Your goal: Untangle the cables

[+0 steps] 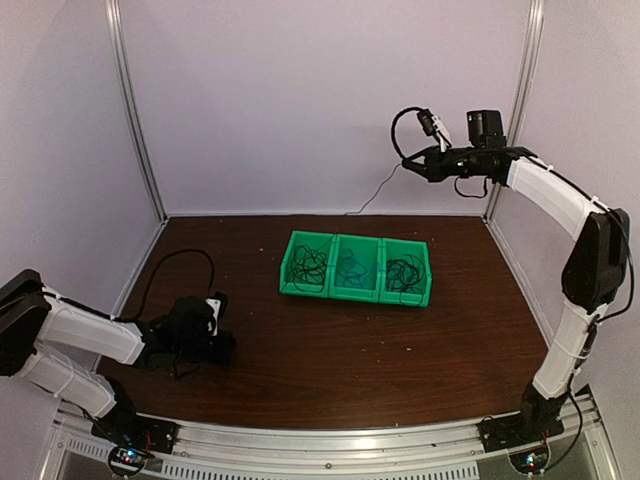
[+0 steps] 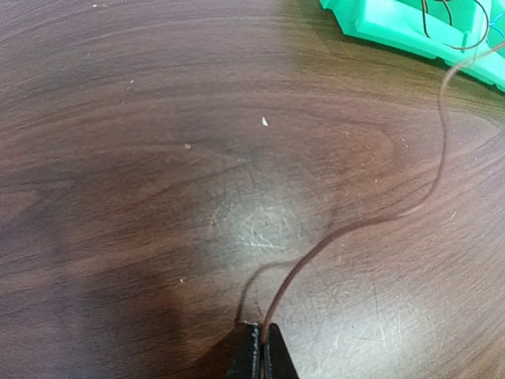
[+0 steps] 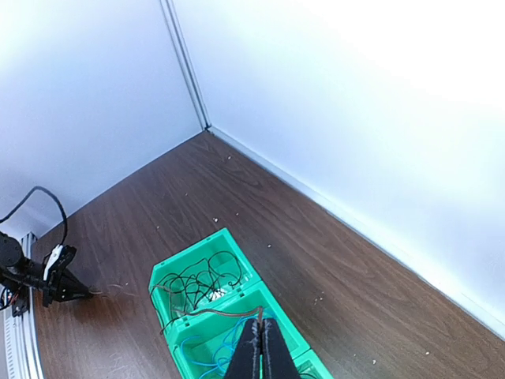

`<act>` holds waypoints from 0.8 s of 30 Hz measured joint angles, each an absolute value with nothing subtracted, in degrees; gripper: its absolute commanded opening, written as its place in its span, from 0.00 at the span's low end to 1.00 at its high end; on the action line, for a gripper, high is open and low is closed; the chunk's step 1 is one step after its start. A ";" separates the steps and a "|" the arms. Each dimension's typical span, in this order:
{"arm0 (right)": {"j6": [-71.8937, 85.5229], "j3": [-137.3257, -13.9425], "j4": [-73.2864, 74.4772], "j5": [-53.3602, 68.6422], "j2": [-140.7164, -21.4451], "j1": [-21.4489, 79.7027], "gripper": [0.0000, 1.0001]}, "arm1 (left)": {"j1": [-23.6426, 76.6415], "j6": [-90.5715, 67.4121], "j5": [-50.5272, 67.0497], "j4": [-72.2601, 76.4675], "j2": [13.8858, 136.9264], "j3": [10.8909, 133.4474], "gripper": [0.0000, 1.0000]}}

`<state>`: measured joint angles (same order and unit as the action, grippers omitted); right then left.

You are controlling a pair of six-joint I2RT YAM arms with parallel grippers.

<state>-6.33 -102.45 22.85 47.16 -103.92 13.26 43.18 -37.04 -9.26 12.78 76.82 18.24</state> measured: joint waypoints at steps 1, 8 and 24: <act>-5.78 -102.91 22.39 46.92 -104.14 12.93 0.00 | 43.18 -37.23 -9.30 12.73 76.93 18.37 0.00; -4.16 -106.52 20.05 45.93 -108.12 14.46 0.00 | 43.18 -37.52 -9.17 9.52 76.82 20.88 0.00; -5.65 -114.96 21.67 43.75 -124.75 31.46 0.00 | 42.98 -34.41 -6.81 10.81 88.14 53.36 0.00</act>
